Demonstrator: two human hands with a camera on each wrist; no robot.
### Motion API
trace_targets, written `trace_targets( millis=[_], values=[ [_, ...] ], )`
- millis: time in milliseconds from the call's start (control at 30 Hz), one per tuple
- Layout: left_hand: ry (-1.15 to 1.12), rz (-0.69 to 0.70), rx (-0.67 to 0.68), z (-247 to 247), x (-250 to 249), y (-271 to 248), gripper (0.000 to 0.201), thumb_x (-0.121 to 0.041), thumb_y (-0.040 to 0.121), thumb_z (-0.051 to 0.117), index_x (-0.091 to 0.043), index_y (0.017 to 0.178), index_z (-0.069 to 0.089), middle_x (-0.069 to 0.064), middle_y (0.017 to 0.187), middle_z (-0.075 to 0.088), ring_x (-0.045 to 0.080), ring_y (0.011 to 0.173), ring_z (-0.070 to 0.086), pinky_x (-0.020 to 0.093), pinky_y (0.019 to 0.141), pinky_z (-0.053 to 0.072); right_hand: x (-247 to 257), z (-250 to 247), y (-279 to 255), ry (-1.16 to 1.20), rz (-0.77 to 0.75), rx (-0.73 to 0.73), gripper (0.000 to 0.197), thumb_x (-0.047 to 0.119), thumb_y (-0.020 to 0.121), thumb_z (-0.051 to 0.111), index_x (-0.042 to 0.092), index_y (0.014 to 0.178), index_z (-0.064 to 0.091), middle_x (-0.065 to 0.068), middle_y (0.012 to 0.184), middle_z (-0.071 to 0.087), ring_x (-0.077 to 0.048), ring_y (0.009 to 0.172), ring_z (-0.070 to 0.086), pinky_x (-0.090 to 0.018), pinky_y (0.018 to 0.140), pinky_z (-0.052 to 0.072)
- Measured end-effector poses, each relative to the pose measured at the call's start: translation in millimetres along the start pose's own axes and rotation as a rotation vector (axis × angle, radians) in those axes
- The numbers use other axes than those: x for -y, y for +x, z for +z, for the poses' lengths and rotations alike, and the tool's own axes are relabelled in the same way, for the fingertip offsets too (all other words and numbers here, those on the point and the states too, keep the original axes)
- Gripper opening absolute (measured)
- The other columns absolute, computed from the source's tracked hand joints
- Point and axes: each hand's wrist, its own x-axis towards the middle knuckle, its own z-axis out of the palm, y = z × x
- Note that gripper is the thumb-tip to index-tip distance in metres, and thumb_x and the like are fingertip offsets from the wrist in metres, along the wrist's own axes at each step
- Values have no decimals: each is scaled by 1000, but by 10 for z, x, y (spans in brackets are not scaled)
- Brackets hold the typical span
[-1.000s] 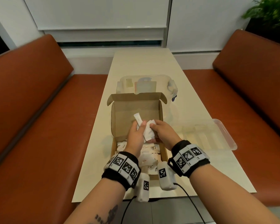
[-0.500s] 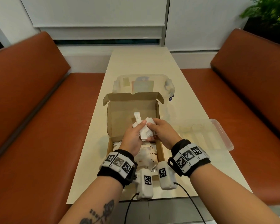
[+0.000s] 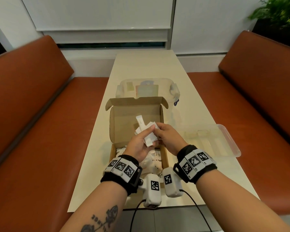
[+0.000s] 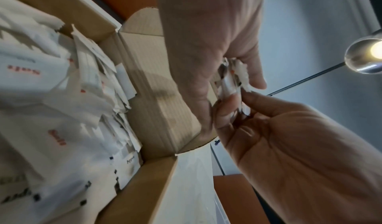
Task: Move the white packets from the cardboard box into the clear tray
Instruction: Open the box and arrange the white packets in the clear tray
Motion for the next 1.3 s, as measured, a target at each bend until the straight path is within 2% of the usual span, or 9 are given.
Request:
trace_targets(
  millis=[67, 167, 267, 367, 433, 533, 633, 933, 1300],
  values=[
    [3, -24, 13, -2, 19, 5, 35, -13, 85, 64, -20, 118, 56, 11, 94, 64, 17, 61, 65, 31, 54, 55, -13, 3, 5, -54, -4, -5, 24, 20, 97, 48, 10, 109, 66, -18, 102, 68, -21, 86, 65, -33, 73, 54],
    [9, -25, 11, -17, 53, 13, 34, -14, 93, 56, -30, 122, 52, 11, 106, 67, 23, 83, 66, 43, 66, 59, -13, -22, 34, -247, -33, -41, 25, 25, 96, 50, 10, 104, 69, -12, 87, 68, -16, 73, 62, -23, 63, 51],
    [16, -21, 15, -26, 78, 1, 31, -14, 96, 52, -31, 121, 53, 12, 119, 64, 26, 102, 64, 43, 66, 60, -7, -57, 86, -404, -52, -68, 23, 22, 93, 54, 9, 107, 68, -9, 82, 65, -18, 75, 61, -29, 67, 51],
    [58, -9, 48, -37, 66, 8, 27, -14, 98, 47, -27, 122, 55, 9, 118, 67, 24, 108, 64, 42, 74, 60, -20, -49, 113, -488, -93, -161, 19, 21, 89, 62, 11, 105, 65, 6, 74, 55, -10, 71, 56, -18, 64, 47],
    [104, 1, 43, -39, 40, 22, 22, -16, 98, 47, -22, 117, 56, 6, 112, 70, 20, 104, 66, 41, 79, 58, -34, -25, 88, -490, -143, -245, 8, 19, 87, 63, 16, 93, 59, 7, 73, 53, -6, 67, 53, -8, 55, 42],
    [134, 17, 0, -23, 2, 56, 15, -18, 97, 51, -18, 110, 58, 2, 97, 74, 14, 89, 71, 34, 66, 59, -53, 30, 22, -425, -220, -234, 18, 6, 84, 58, 21, 81, 49, 14, 76, 56, 5, 64, 55, -3, 50, 40],
    [142, 15, -52, -22, 7, 75, 15, -23, 94, 56, -14, 103, 63, 0, 88, 74, 13, 92, 69, 29, 56, 58, -60, 88, -26, -542, -243, -142, 22, 9, 80, 63, 22, 85, 45, 8, 78, 57, 0, 62, 50, -5, 52, 38],
    [113, -46, 48, -16, 45, 46, 29, -42, 98, 43, -26, 108, 64, 3, 99, 74, 14, 90, 71, 34, 69, 58, -55, 26, -10, -575, -194, -111, 37, 3, 76, 62, 23, 104, 48, 0, 77, 56, -11, 64, 55, -17, 48, 48],
    [312, 4, -15, -23, 60, 47, 32, -35, 95, 53, -20, 123, 59, 6, 106, 70, 15, 97, 67, 31, 67, 56, -134, -11, 24, -609, -241, -176, 21, 17, 84, 63, 22, 98, 48, 7, 62, 51, -3, 54, 50, -6, 47, 42]
  ],
)
